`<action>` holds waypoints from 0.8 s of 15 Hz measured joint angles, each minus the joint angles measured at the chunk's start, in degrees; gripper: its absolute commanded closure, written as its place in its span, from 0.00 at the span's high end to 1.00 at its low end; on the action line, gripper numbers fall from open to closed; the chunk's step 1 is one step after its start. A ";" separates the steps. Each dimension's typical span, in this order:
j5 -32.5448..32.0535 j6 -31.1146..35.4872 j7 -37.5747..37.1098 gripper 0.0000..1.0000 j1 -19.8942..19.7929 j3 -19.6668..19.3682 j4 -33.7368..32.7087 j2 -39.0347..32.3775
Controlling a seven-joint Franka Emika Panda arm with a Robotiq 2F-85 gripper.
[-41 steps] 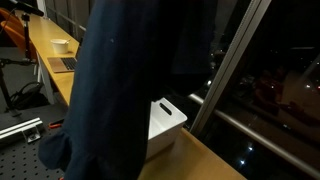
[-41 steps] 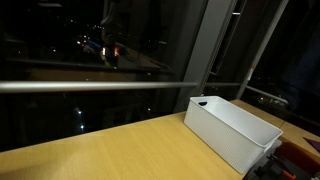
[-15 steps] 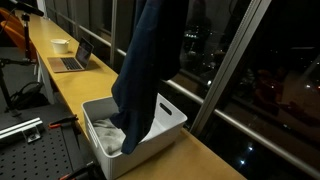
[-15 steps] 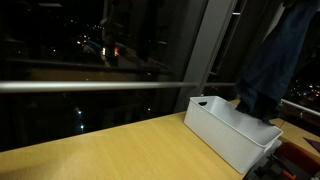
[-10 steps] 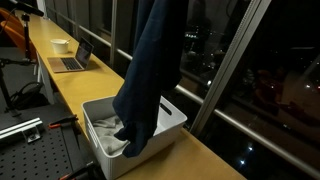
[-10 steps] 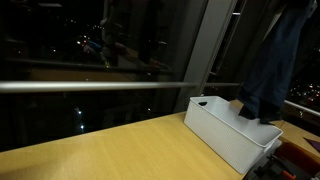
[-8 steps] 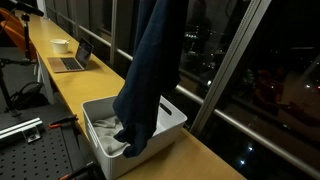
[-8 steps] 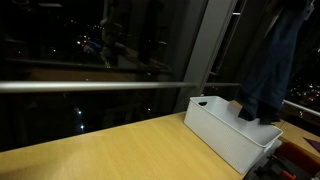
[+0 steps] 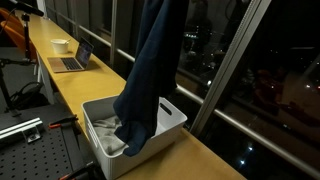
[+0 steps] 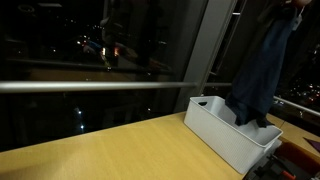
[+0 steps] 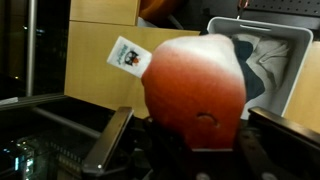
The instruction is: Remove the blue shirt, the white towel and turnip from the basket, then put them back in the basket
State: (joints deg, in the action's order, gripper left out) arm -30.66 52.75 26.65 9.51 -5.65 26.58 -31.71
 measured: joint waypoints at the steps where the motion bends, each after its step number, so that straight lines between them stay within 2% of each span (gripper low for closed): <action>1: 1.29 0.00 0.00 0.03 -0.44 0.00 0.00 -0.57; 5: 5.83 0.00 -0.07 0.03 -1.84 0.22 -0.06 -2.75; 11: 9.25 -0.08 -0.56 0.03 -2.11 0.49 -0.09 -5.00; 12: 9.68 -0.09 -0.74 0.19 -2.11 0.55 -0.09 -5.28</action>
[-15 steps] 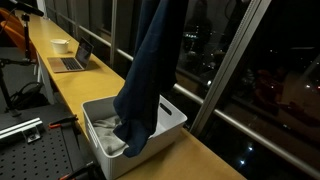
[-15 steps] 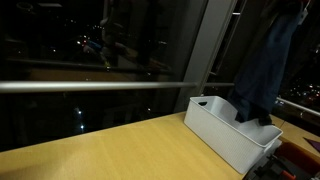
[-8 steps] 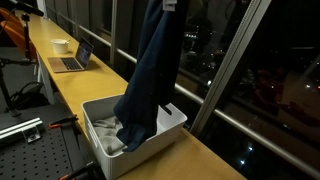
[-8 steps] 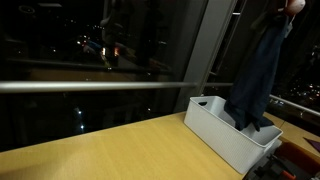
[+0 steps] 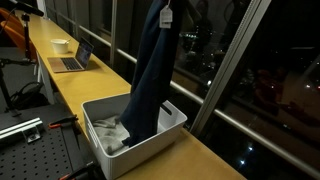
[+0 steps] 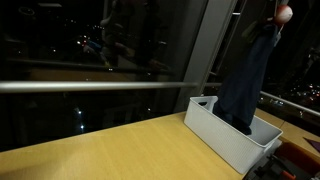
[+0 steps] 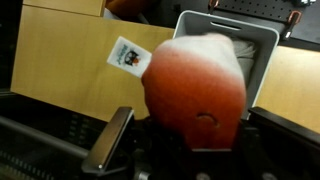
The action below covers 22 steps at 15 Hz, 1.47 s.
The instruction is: Remove the blue shirt, the white towel and turnip from the basket, then put them back in the basket
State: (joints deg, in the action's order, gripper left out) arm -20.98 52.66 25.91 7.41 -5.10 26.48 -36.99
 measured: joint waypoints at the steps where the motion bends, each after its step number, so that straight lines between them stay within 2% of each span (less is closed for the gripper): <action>1: 0.38 -0.03 -0.22 0.38 0.00 0.06 -0.03 -0.28; 9: 3.15 -1.47 -2.71 0.96 -0.55 0.32 -0.17 -1.79; 10: 3.44 -1.61 -3.06 0.99 -0.63 0.38 -0.17 -1.81; 22: 5.25 -1.83 -5.82 1.00 -0.52 1.52 -0.25 -1.82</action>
